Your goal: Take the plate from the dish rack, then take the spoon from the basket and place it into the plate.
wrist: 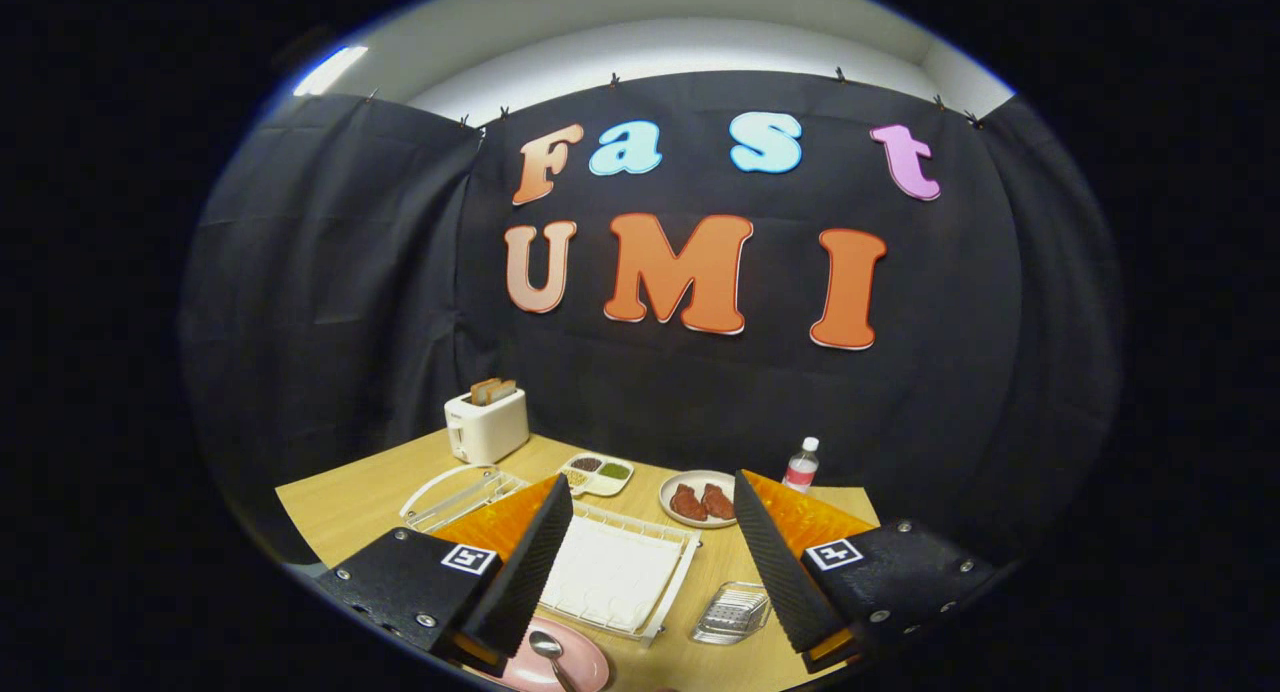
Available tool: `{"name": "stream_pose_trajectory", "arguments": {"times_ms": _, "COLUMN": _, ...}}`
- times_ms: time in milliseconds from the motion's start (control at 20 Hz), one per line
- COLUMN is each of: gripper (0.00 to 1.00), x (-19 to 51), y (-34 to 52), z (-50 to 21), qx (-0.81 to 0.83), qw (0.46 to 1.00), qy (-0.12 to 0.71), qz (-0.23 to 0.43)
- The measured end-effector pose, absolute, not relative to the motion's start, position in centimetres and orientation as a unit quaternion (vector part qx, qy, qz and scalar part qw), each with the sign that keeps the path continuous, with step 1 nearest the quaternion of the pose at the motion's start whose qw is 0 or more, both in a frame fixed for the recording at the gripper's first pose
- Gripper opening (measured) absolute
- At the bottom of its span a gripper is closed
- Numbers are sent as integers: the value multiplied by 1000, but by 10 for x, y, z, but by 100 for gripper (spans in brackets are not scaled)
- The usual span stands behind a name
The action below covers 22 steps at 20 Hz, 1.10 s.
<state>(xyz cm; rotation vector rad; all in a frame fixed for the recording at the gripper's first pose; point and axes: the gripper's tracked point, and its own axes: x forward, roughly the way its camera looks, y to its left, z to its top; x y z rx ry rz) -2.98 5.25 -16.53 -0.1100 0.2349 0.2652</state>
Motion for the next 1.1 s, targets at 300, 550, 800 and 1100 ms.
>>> {"name": "stream_pose_trajectory", "arguments": {"times_ms": 300, "gripper": 98, "x": -17, "y": 32, "z": -108, "qx": -52, "qw": 992, "qy": 67, "qz": 91}}
{"name": "stream_pose_trajectory", "arguments": {"times_ms": 550, "gripper": 98, "x": -16, "y": 19, "z": -84, "qx": -49, "qw": 996, "qy": 46, "qz": 61}}
{"name": "stream_pose_trajectory", "arguments": {"times_ms": 800, "gripper": 98, "x": -12, "y": 10, "z": -65, "qx": -47, "qw": 998, "qy": 28, "qz": 37}}
{"name": "stream_pose_trajectory", "arguments": {"times_ms": 1100, "gripper": 98, "x": -21, "y": 4, "z": -48, "qx": -49, "qw": 999, "qy": 14, "qz": 19}}
